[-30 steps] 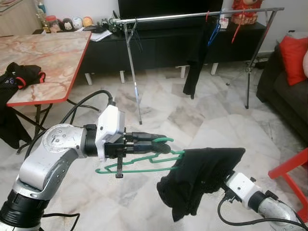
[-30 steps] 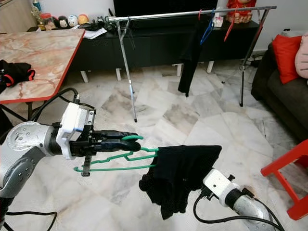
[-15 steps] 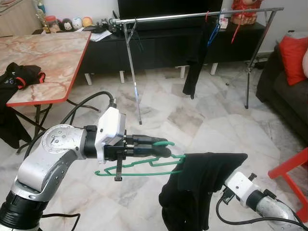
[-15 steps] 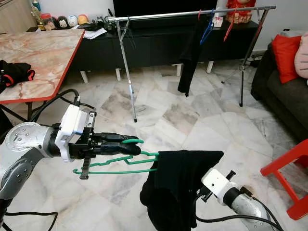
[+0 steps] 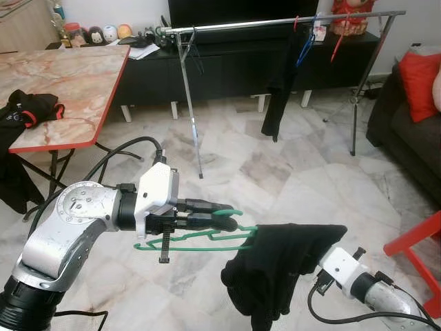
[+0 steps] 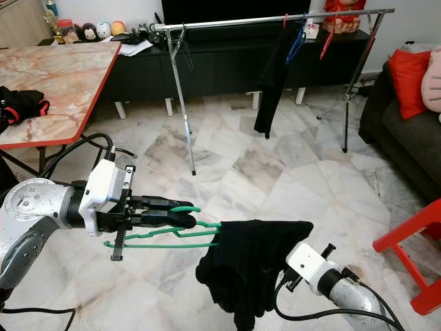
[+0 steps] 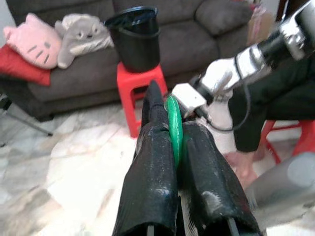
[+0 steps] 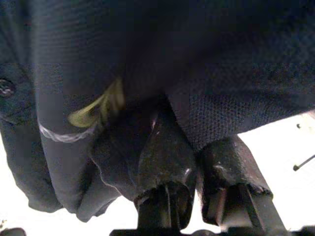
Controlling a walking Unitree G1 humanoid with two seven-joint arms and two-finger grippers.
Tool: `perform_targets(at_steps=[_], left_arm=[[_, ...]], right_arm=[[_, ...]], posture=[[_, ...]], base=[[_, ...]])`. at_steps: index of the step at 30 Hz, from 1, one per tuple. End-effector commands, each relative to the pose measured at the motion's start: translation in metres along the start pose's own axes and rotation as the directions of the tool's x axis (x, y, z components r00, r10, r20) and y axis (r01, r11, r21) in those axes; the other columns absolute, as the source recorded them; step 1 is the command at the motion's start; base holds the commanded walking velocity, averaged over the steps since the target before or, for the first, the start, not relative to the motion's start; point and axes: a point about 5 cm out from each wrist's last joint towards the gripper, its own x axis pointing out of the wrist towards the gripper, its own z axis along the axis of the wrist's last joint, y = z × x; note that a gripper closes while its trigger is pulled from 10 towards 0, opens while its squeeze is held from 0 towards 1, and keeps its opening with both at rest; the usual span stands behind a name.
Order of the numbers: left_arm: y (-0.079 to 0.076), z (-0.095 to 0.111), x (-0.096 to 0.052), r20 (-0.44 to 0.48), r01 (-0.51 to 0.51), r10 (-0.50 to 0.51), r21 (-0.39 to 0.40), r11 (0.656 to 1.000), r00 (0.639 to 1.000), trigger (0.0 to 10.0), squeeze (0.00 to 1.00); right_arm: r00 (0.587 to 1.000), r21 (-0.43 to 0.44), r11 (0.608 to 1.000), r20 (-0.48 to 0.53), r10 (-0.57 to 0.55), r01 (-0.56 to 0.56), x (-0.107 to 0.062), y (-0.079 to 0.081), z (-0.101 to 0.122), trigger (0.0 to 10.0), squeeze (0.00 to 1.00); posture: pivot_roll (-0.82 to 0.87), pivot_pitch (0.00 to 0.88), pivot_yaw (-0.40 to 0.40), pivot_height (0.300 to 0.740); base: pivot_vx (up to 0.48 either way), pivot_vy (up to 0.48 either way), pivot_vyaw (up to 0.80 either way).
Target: Hang hanger
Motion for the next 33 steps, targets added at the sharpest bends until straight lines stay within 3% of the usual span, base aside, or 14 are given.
perform_targets(at_steps=[1, 10, 17, 21, 28, 33], left_arm=[[-0.001, -0.006, -0.002, -0.048, 0.007, -0.005, 0.03, 1.0, 0.999, 10.0, 0.0], [-0.002, -0.039, -0.013, -0.184, -0.034, 0.038, 0.025, 0.999, 0.982, 10.0, 0.0], [-0.009, -0.063, -0.027, -0.254, -0.055, 0.041, -0.048, 0.997, 0.966, 10.0, 0.0], [-0.014, -0.077, -0.035, -0.323, -0.046, 0.028, -0.047, 0.998, 0.946, 10.0, 0.0], [-0.032, -0.111, -0.052, -0.547, 0.065, -0.067, -0.023, 0.998, 0.834, 10.0, 0.0], [-0.034, -0.124, -0.057, -0.565, -0.012, -0.021, -0.055, 0.998, 0.825, 10.0, 0.0]], right_arm=[[0.999, -0.022, 1.0, 0.03, 0.009, -0.008, 0.004, -0.001, 0.007, 0.0, 0.0], [0.999, -0.034, 0.999, 0.031, 0.019, -0.018, 0.004, 0.0, 0.008, 0.0, 0.0], [1.0, -0.049, 0.999, 0.015, 0.02, -0.02, 0.004, -0.003, 0.007, 0.0, 0.0], [1.0, -0.064, 0.998, 0.004, 0.018, -0.017, 0.004, -0.007, 0.007, 0.0, 0.0], [1.0, -0.08, 0.997, -0.004, 0.007, -0.007, 0.005, -0.012, 0.008, 0.0, 0.0], [1.0, -0.08, 0.997, -0.013, 0.013, -0.014, 0.004, -0.009, 0.006, 0.0, 0.0]], posture=[[-0.01, 0.013, 0.008, 0.74], [-0.01, 0.016, 0.009, 0.74], [-0.01, 0.02, 0.009, 0.74], [-0.01, 0.02, 0.009, 0.74], [-0.01, 0.033, 0.009, 0.74], [-0.01, 0.031, 0.006, 0.74]], base=[[0.0, 0.0, 0.0], [0.0, 0.0, 0.0], [0.0, 0.0, 0.0], [0.0, 0.0, 0.0], [0.0, 0.0, 0.0], [0.0, 0.0, 0.0]])
